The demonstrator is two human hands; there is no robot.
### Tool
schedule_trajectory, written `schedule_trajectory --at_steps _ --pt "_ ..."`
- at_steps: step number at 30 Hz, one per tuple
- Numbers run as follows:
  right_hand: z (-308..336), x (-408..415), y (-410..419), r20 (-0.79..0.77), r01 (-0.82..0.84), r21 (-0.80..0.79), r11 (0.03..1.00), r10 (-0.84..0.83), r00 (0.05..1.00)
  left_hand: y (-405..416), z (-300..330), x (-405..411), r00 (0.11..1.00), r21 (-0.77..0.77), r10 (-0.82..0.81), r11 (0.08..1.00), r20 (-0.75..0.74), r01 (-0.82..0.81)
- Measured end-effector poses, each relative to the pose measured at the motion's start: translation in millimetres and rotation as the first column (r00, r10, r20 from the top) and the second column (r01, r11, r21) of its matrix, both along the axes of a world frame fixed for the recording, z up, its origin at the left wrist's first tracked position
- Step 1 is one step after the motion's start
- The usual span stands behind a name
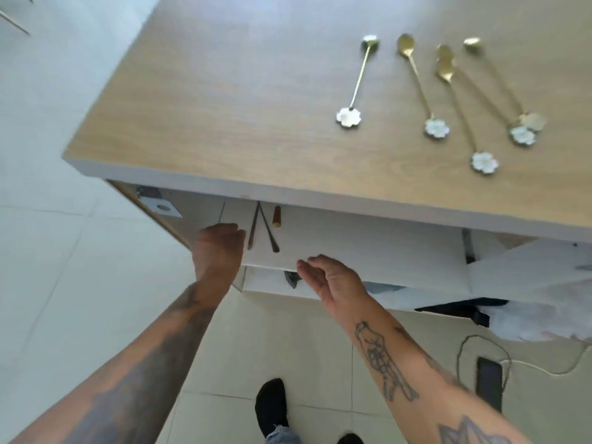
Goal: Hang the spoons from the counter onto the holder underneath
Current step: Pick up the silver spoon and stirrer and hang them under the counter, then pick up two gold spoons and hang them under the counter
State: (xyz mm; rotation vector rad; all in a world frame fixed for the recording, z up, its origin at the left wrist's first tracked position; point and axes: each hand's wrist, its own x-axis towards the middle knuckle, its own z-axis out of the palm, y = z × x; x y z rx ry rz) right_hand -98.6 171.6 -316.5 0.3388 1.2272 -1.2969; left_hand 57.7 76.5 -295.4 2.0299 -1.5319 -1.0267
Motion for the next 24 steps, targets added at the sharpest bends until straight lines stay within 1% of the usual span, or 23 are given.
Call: schedule_trajectory --at_steps 1,3,4,6,8,10,12,14,17,19,21,24 --pt "14 -8 14 0.006 0.003 -0.016 1.000 -0.003 1.000 14 17 5 0.998 -0.018 -0.021 1.000 0.067 0.022" --pt "48 -25 42 -0.006 -0.013 -0.033 0.999 0.013 1.000 38 51 14 0.977 -0.035 -0.114 0.992 0.181 0.123" --pt "65 -33 55 -0.017 -0.008 -0.016 1.000 0.007 1.000 50 67 18 0.975 -0.032 -0.132 0.990 0.181 0.140" --pt "104 -48 76 -0.042 0.021 0.045 0.999 -0.020 0.999 72 105 20 0.979 -0.037 -0.164 0.985 0.124 0.170" --pt "144 -63 96 -0.074 0.001 0.074 0.997 0.005 0.997 93 145 14 0.977 -0.041 -0.199 0.978 0.075 0.203" --pt "181 -79 117 -0.097 -0.111 0.058 0.992 0.116 0.988 111 181 5 0.961 -0.049 -0.276 0.960 0.028 0.277" --pt "215 -94 130 -0.107 -0.225 0.007 0.974 0.225 0.969 121 214 -5 0.941 -0.115 -0.338 0.934 0.030 0.339" --pt "243 -112 132 -0.186 -0.284 -0.037 0.958 0.273 0.944 117 246 -19 0.940 -0.207 -0.338 0.918 0.038 0.338" --pt "278 -135 116 -0.394 -0.382 -0.063 0.922 0.328 0.858 96 289 -40 0.943 -0.326 -0.329 0.887 0.052 0.327" --pt "300 -144 98 -0.457 -0.398 -0.091 0.913 0.317 0.831 75 308 -53 0.940 -0.404 -0.339 0.855 0.041 0.326" --pt "316 -150 76 -0.482 -0.403 -0.123 0.907 0.301 0.823 56 322 -65 0.937 -0.427 -0.346 0.841 0.047 0.332" --pt "330 -154 46 -0.534 -0.441 -0.133 0.887 0.311 0.786 26 326 -80 0.926 -0.405 -0.372 0.839 0.060 0.364"
